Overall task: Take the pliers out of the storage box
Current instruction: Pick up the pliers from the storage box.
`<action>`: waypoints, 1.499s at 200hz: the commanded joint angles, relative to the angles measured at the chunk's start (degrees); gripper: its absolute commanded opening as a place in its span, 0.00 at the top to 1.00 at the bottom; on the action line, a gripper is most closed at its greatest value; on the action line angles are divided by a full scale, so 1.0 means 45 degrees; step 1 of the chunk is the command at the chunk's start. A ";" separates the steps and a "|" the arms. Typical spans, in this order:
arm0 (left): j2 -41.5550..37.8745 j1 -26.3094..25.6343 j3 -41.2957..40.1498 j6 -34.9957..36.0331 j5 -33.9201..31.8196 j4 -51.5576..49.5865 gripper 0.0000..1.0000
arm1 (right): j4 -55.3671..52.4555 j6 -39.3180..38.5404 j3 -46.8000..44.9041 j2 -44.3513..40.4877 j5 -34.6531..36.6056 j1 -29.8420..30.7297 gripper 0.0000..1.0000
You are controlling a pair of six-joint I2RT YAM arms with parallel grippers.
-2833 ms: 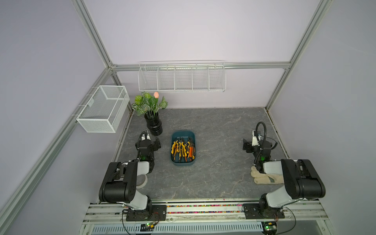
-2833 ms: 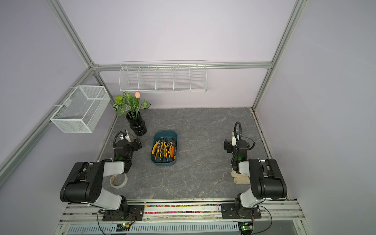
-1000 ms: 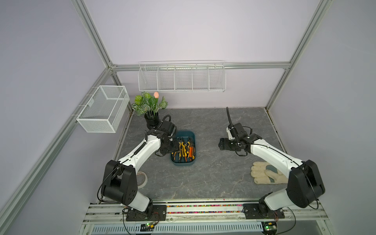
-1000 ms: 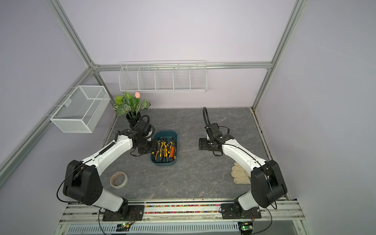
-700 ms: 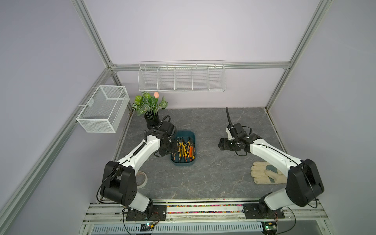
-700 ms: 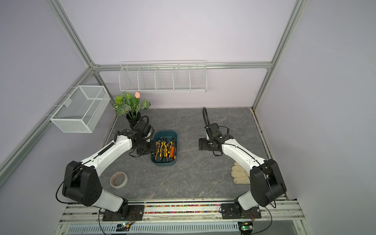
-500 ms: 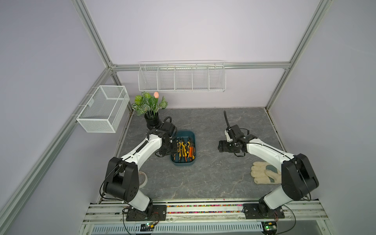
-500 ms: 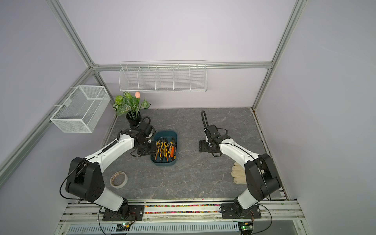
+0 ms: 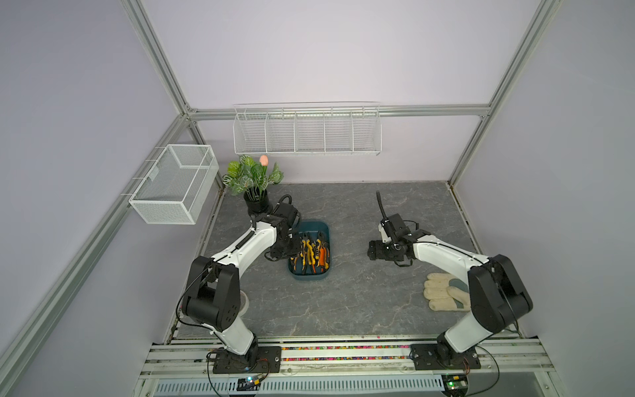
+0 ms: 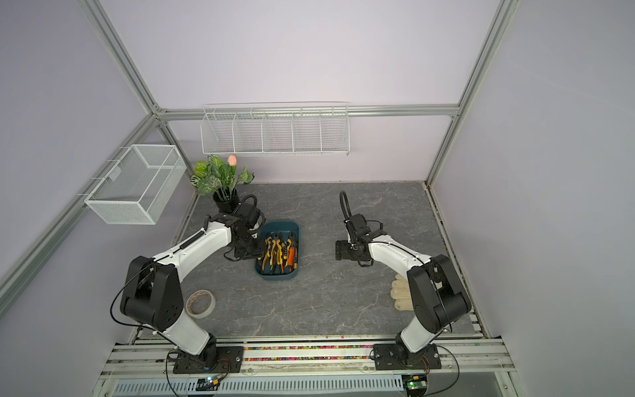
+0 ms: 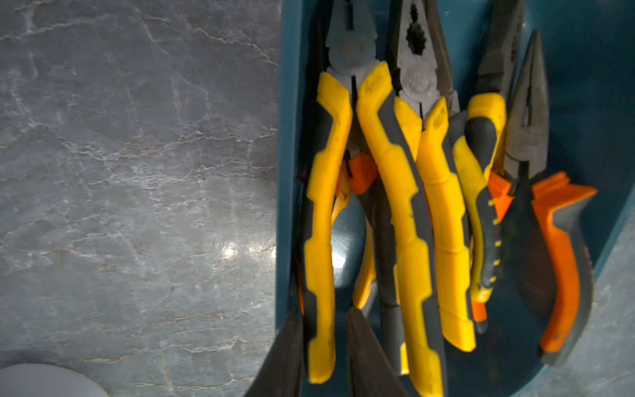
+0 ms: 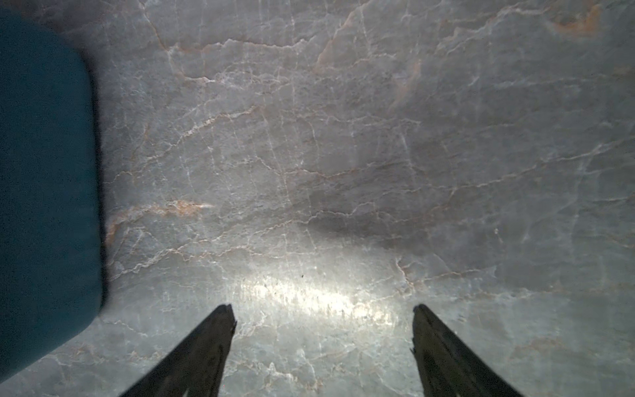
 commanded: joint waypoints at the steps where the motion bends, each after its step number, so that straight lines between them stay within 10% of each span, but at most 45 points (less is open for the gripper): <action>1: 0.0290 0.0010 0.0488 -0.0050 0.0128 0.0068 0.78 | 0.0237 -0.0044 -0.0325 -0.0052 -0.0105 -0.0133 0.17; 86: 0.0982 0.0000 0.0660 -0.0235 0.0395 0.0303 0.74 | 0.0519 -0.0061 -0.0667 0.0030 -0.0337 -0.0374 0.16; 131: 0.0993 0.0003 0.0845 -0.0119 0.0238 0.0243 1.00 | 0.0522 -0.0066 -0.0765 -0.0066 -0.0341 -0.0419 0.18; 191: -0.0496 -0.0350 0.0301 0.0093 -0.0597 0.0921 1.00 | 0.0374 -0.0211 -0.0790 -0.0584 -0.0009 -0.0434 0.21; 220: -0.2131 -0.1358 -0.0041 0.0536 -0.1814 0.1491 1.00 | -0.0117 -0.0477 -0.0590 -0.1331 0.0886 -0.0230 0.19; 234: -0.2878 -0.2180 -0.0210 0.0922 -0.2698 0.1866 1.00 | -0.0584 -0.0616 -0.0232 -0.1551 0.1364 -0.0096 0.01; 300: -0.5382 -0.5920 -0.2422 0.3603 -0.6017 0.5324 1.00 | -0.0331 0.0683 0.0488 -0.2476 -0.0341 -0.0349 0.07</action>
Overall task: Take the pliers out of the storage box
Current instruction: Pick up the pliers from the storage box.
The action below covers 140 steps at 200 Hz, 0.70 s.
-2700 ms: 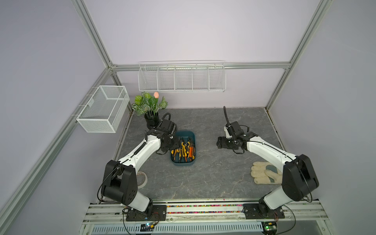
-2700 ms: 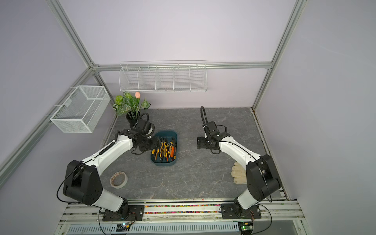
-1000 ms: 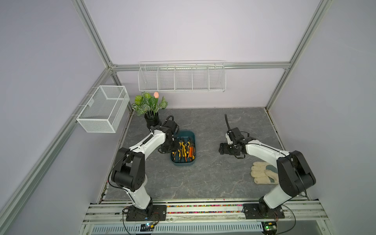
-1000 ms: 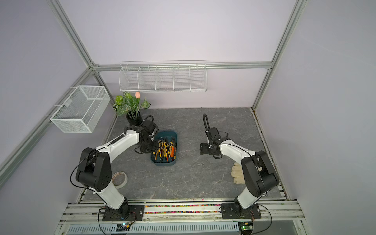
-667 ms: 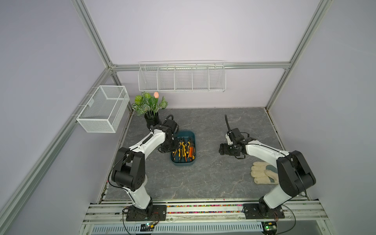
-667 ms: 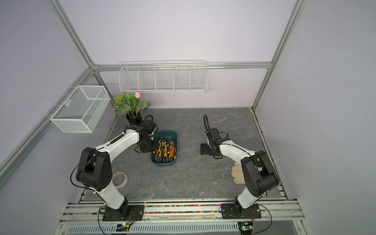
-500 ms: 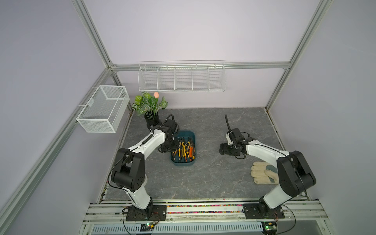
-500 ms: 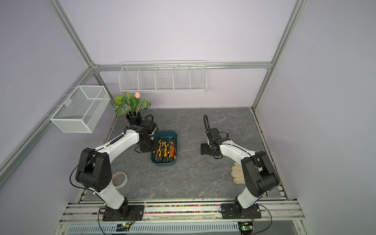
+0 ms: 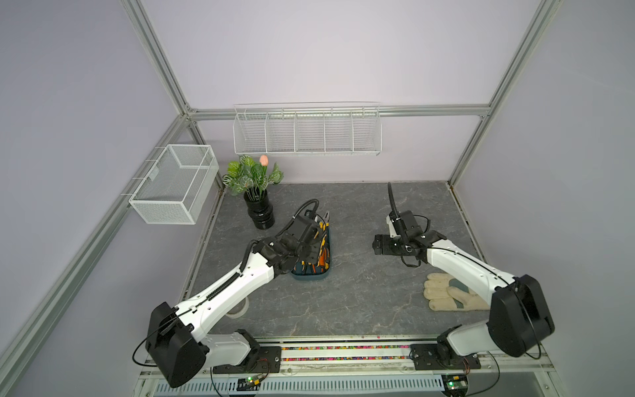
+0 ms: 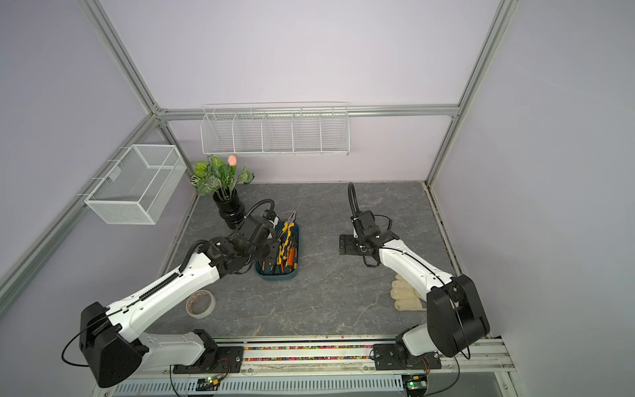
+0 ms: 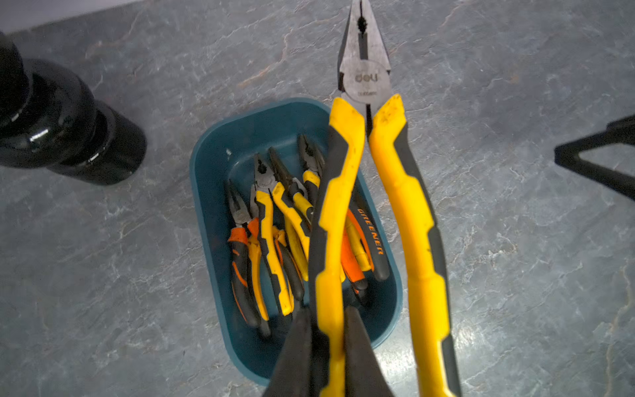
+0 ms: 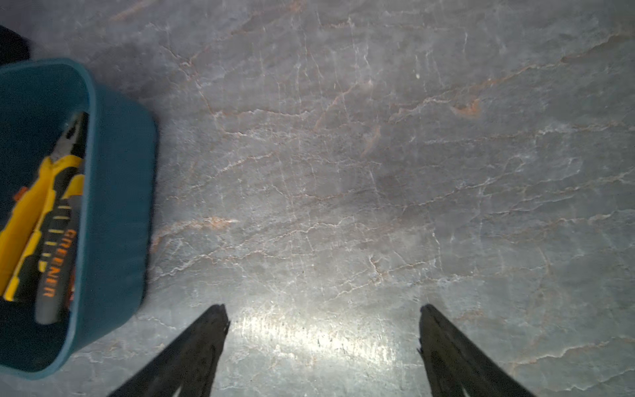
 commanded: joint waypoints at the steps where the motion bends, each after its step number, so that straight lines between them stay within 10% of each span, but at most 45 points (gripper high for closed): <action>1: -0.0545 -0.1026 -0.0682 0.1407 -0.1911 0.2185 1.00 | -0.0097 0.0799 0.0545 -0.0300 -0.1064 -0.0197 0.06; 80: 0.0634 -0.4264 -0.1193 0.2956 -0.5178 0.4403 1.00 | -0.1331 0.3714 0.3100 0.0272 -0.4974 -0.0539 0.12; 140: 0.2202 -0.5171 -0.0520 0.2834 -0.6058 0.4904 1.00 | -0.1941 0.3823 0.3579 0.0378 -0.4943 -0.0291 0.16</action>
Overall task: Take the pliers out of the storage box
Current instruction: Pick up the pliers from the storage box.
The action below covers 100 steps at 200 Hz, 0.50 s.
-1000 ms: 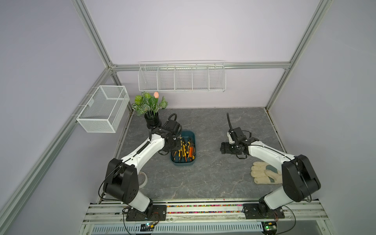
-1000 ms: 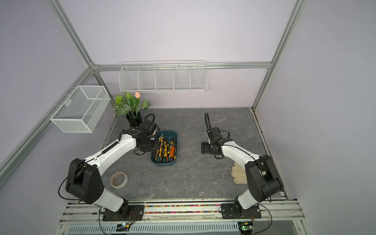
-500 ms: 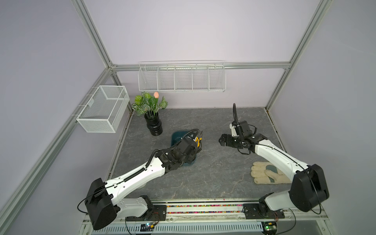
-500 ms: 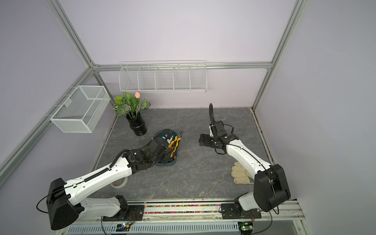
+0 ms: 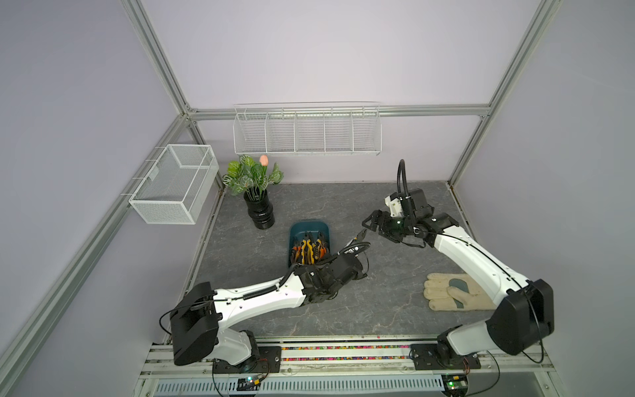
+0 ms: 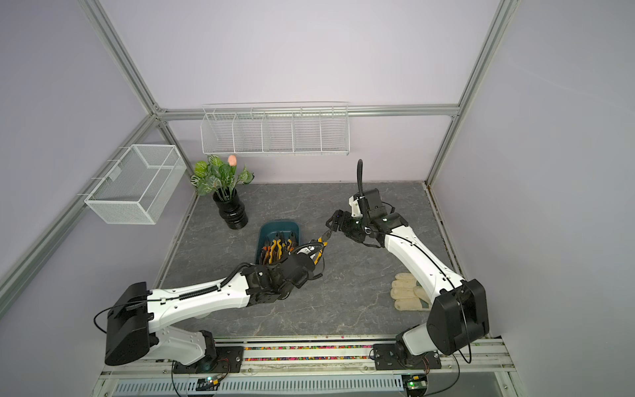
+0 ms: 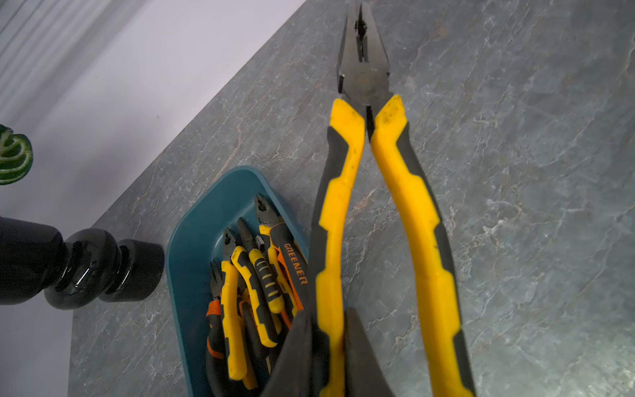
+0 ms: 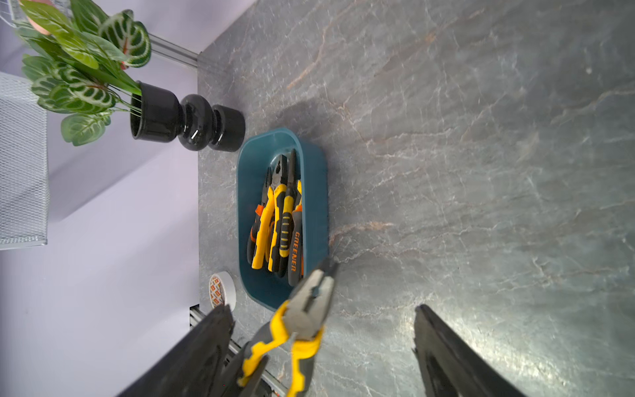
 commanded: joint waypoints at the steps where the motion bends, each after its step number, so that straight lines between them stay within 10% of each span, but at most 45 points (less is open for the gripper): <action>1: 0.0107 -0.0223 0.0702 0.0031 -0.1036 0.1278 1.00 | -0.0710 0.0240 0.0369 0.0191 -0.0196 0.0176 0.16; 100: 0.0483 -0.0731 0.1026 -0.0097 -0.1140 0.1633 1.00 | -0.0643 0.0602 0.0293 0.1481 0.0844 0.0722 0.29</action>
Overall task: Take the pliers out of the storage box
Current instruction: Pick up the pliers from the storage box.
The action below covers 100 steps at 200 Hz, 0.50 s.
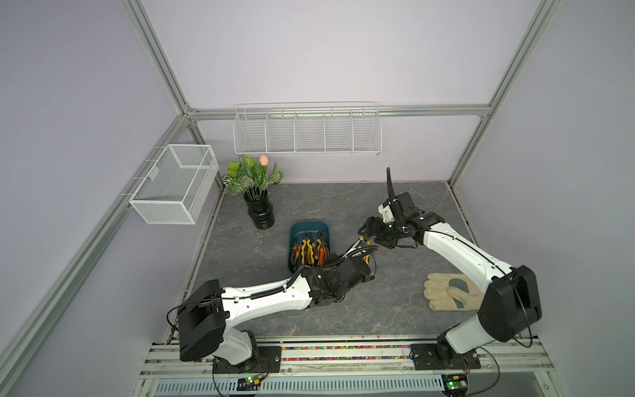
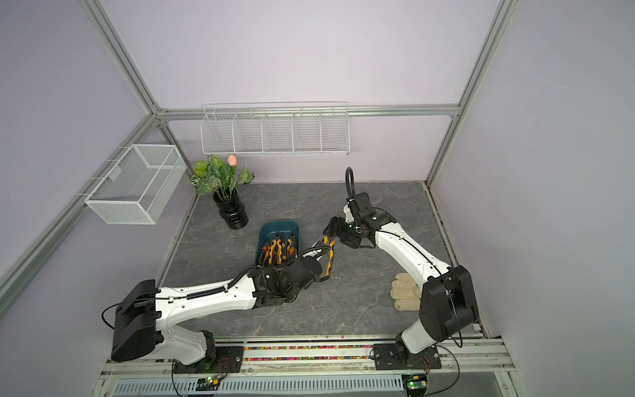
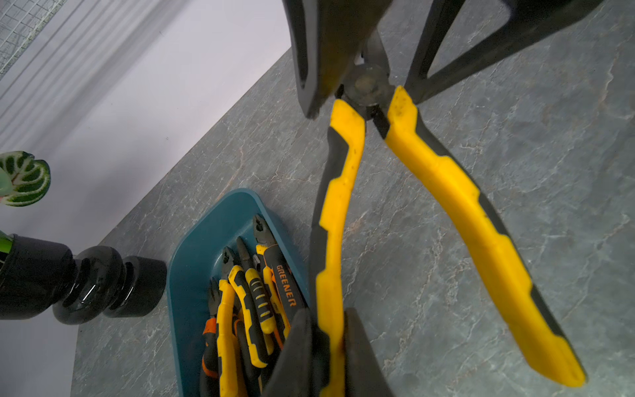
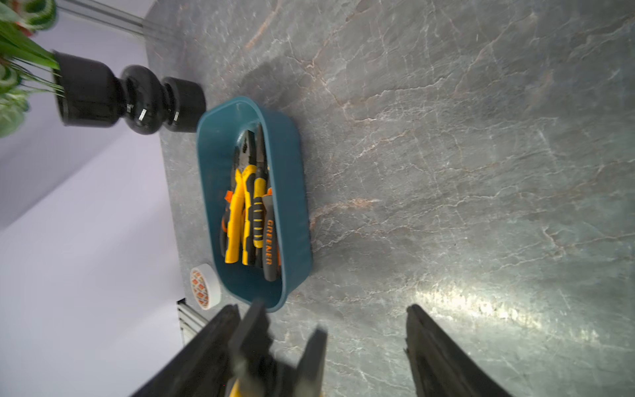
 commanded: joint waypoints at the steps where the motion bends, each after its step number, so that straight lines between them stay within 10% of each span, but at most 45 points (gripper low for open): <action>1: 0.0054 -0.0131 0.0623 -0.0151 -0.0433 0.0926 1.00 | -0.0124 0.0160 0.0210 0.0270 0.0505 0.0188 0.30; 100: 0.1216 -0.0316 0.1339 -0.0538 -0.1476 0.0370 1.00 | -0.1315 -0.0213 0.1070 0.0325 0.2088 0.0658 0.56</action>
